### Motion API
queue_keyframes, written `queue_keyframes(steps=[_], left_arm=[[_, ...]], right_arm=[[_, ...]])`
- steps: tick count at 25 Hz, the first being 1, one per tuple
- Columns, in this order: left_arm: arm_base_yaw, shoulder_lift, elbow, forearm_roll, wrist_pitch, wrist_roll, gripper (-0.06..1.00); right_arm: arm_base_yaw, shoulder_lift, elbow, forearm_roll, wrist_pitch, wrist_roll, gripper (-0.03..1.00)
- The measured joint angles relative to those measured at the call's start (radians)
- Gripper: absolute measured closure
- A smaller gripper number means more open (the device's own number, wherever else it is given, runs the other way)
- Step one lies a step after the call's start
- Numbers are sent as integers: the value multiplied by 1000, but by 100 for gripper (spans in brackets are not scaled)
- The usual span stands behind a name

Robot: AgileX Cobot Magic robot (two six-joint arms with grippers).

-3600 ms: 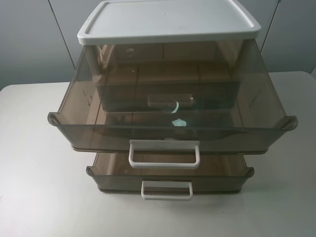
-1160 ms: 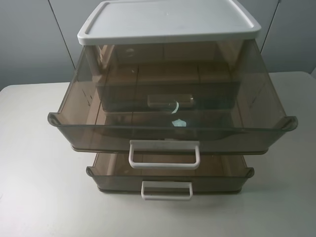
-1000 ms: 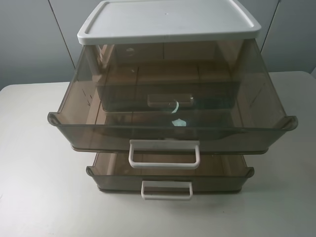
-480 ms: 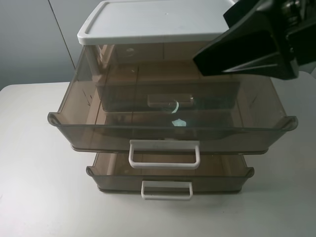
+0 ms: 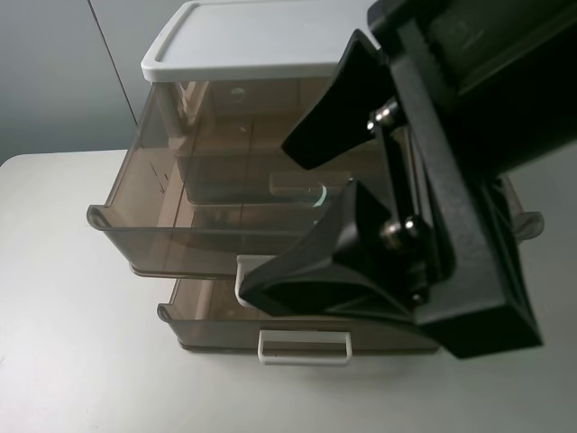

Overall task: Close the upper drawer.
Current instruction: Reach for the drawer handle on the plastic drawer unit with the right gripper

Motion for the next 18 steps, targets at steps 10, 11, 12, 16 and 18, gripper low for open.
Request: queue_keyframes(steps=[10, 11, 12, 16, 18], left_arm=[[0, 0, 0, 0, 0, 0, 20], [0, 0, 0, 0, 0, 0, 20], [0, 0, 0, 0, 0, 0, 20], [0, 0, 0, 0, 0, 0, 20], [0, 0, 0, 0, 0, 0, 20]], right_arm=[[61, 105, 0, -30, 45, -2, 29], [73, 105, 0, -34, 47, -2, 29], [85, 105, 0, -42, 49, -2, 29], [130, 112, 0, -114, 82, 0, 29], [156, 120, 0, -178, 97, 26, 29]])
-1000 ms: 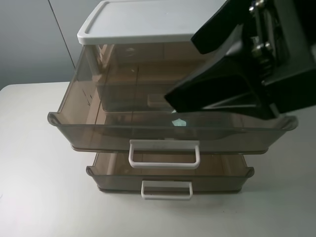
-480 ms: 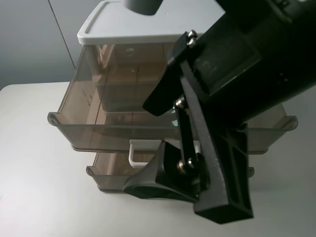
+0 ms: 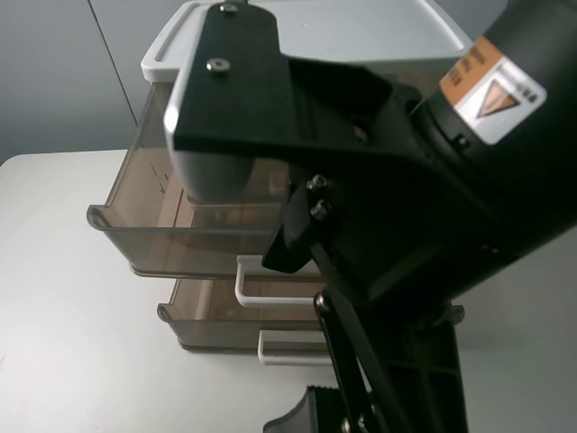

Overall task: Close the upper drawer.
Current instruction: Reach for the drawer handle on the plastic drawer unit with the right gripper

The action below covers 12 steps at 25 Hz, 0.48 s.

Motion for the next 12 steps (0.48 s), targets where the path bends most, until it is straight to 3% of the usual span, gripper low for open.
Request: queue_keyframes(steps=[4, 9, 12], left_arm=[[0, 0, 0, 0, 0, 2, 20], [0, 0, 0, 0, 0, 4, 20], [0, 0, 0, 0, 0, 6, 20]], right_arm=[[60, 4, 0, -104, 2, 57, 29], [122, 4, 0, -156, 2, 112, 29], [149, 17, 0, -235, 5, 205, 29]])
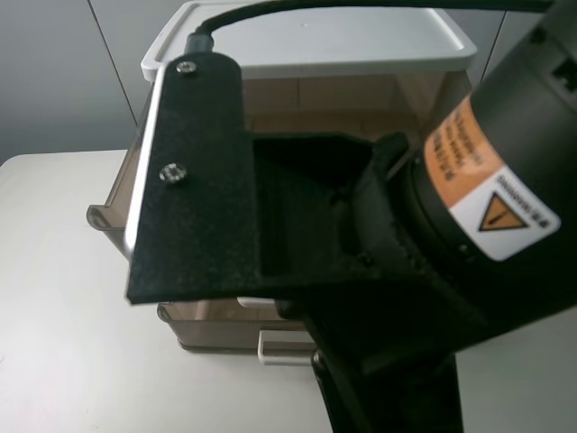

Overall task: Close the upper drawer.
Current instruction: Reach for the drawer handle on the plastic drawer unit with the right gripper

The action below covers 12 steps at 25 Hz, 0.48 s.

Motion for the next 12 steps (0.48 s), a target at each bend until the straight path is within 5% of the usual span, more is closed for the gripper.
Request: queue_keyframes(steps=[12], left_arm=[[0, 0, 0, 0, 0, -2, 20]], right_arm=[[9, 81, 0, -64, 45, 131, 29]])
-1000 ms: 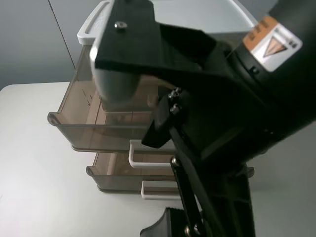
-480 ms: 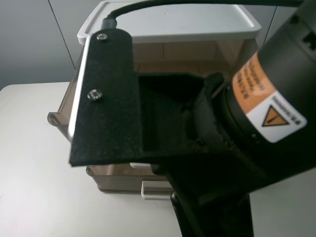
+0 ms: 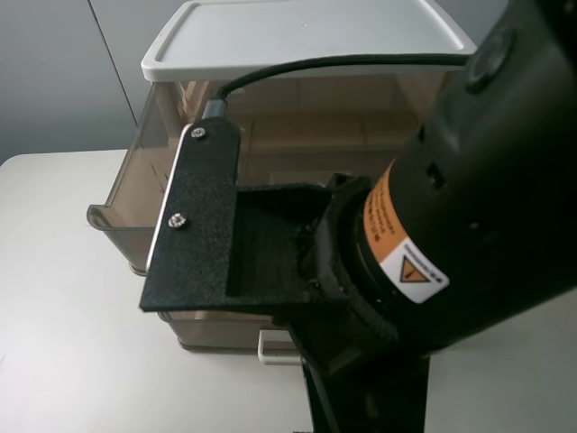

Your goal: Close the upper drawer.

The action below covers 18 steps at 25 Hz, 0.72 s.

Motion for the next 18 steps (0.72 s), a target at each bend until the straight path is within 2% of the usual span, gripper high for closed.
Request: queue_keyframes(steps=[10, 18], left_arm=[[0, 0, 0, 0, 0, -2, 20], [0, 0, 0, 0, 0, -2, 20]], right_arm=[[2, 37, 0, -100, 4, 68, 30], [2, 52, 0, -124, 6, 88, 33]])
